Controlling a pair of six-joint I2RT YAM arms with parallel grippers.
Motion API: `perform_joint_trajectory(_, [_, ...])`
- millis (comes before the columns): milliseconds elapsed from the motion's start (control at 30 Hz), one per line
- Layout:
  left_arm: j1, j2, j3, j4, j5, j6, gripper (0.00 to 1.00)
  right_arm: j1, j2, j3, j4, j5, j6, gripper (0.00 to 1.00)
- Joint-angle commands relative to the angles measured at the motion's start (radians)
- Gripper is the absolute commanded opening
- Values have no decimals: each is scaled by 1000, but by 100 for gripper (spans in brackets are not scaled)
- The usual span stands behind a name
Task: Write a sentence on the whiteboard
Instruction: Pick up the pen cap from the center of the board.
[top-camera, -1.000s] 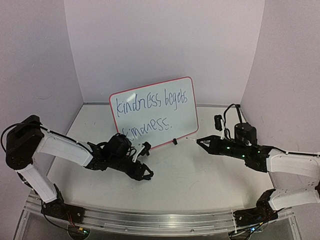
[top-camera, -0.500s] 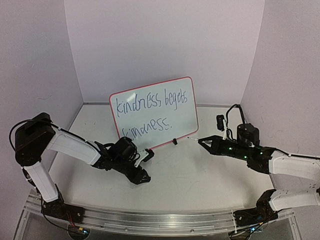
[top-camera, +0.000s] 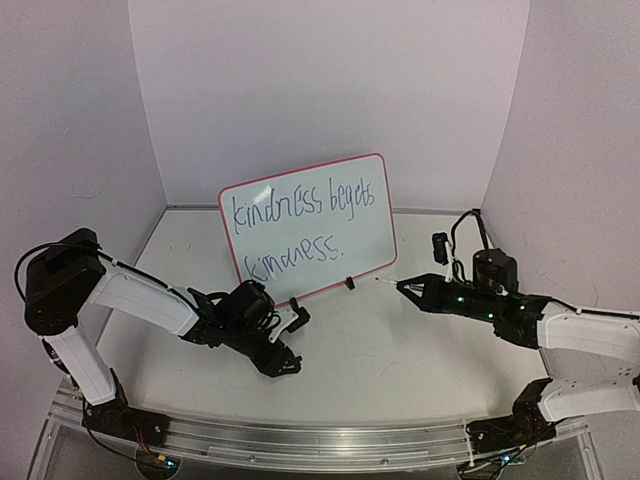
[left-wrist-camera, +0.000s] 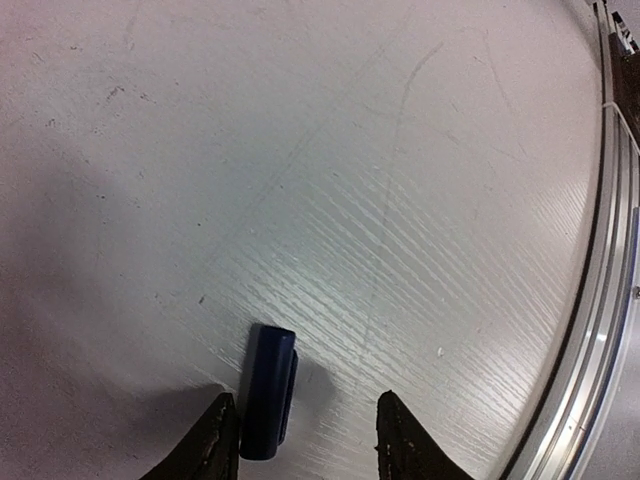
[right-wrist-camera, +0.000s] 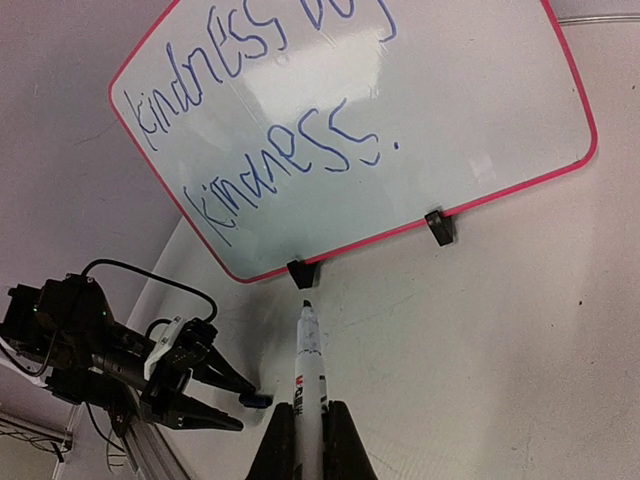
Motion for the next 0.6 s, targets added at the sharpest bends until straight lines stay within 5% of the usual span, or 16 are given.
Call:
perform_joint_trajectory(0, [-14, -28, -15, -58, 8, -29, 45, 4, 7, -7, 14, 17, -4, 0])
perform_joint_trajectory(567, [-30, 8, 10, -111, -108, -58, 20, 4, 4, -11, 13, 27, -6, 0])
